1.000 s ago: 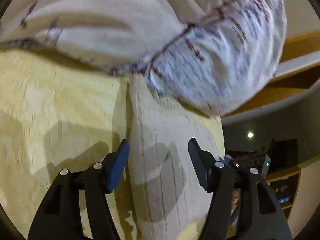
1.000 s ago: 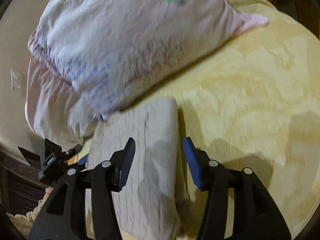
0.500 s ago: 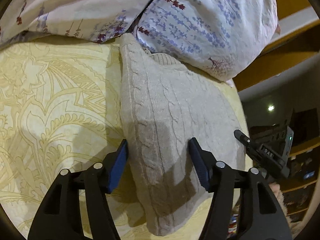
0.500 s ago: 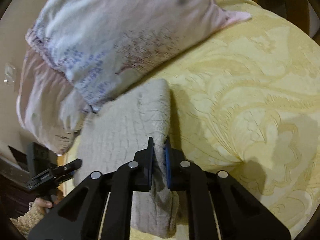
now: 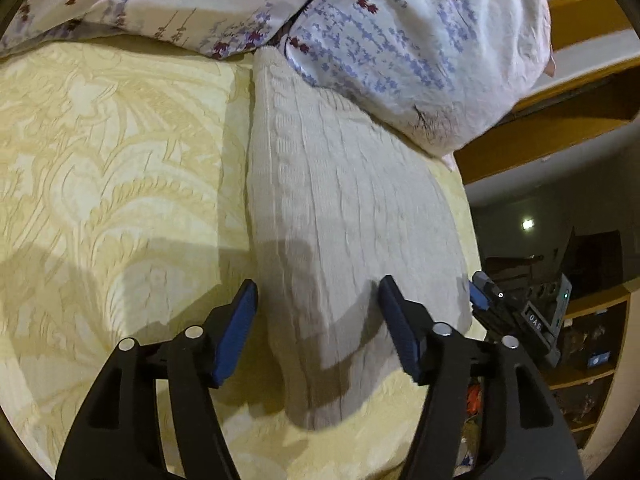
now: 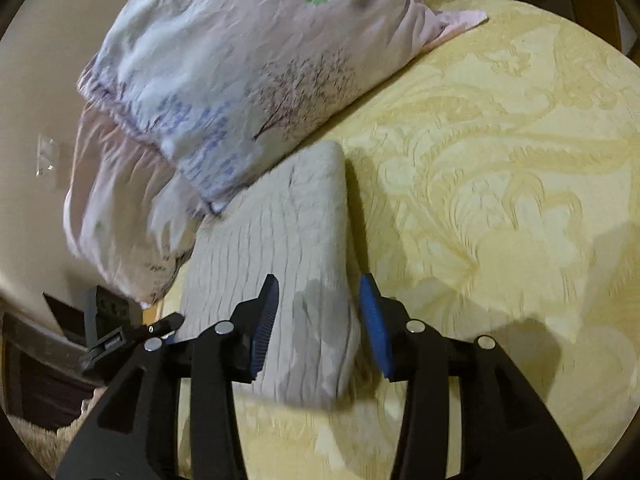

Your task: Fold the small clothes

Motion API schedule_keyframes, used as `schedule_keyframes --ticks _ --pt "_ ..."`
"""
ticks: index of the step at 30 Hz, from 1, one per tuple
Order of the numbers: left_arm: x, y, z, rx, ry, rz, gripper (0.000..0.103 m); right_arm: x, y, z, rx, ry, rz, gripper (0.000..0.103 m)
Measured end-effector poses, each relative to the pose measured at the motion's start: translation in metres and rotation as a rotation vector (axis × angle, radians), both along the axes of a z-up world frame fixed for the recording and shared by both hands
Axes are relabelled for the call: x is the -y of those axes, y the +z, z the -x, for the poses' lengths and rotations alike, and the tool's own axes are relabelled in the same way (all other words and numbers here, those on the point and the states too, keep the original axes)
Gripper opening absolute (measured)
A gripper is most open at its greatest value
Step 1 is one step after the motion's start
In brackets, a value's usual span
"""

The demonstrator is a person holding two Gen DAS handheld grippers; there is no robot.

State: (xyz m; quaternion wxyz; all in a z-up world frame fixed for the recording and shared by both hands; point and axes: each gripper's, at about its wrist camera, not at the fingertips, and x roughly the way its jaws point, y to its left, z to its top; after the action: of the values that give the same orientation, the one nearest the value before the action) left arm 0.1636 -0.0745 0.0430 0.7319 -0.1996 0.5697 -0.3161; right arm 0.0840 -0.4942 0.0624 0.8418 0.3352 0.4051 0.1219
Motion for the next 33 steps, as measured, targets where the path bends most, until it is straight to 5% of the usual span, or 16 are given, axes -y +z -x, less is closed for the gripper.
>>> schedule_keyframes --ticks 3,5,9,12,14,16,25,33 --pt "0.003 0.004 0.015 0.027 -0.033 -0.021 0.070 -0.008 -0.004 0.015 -0.002 0.031 -0.003 0.041" --pt "0.014 0.001 0.022 0.041 -0.066 -0.055 0.070 -0.014 -0.007 0.020 -0.012 0.036 0.037 0.013" --pt "0.026 -0.009 0.031 0.056 -0.105 -0.116 0.071 -0.019 -0.020 0.024 -0.068 0.012 0.114 0.014" --pt "0.024 -0.010 0.027 0.045 -0.102 -0.107 0.072 -0.020 -0.015 0.022 -0.068 0.019 0.114 0.029" --pt "0.024 -0.009 0.019 0.029 -0.080 -0.063 0.075 -0.013 -0.009 0.019 -0.046 0.018 0.070 0.068" --pt "0.017 -0.005 0.011 0.028 -0.045 -0.033 0.077 -0.005 0.000 0.014 -0.011 -0.007 0.037 0.076" --pt "0.030 -0.003 -0.037 -0.042 -0.023 0.014 0.080 0.013 -0.001 -0.054 -0.130 0.012 -0.021 0.081" --pt "0.052 -0.004 -0.054 -0.020 -0.044 -0.084 0.081 0.009 -0.020 -0.084 -0.198 0.065 -0.062 0.081"
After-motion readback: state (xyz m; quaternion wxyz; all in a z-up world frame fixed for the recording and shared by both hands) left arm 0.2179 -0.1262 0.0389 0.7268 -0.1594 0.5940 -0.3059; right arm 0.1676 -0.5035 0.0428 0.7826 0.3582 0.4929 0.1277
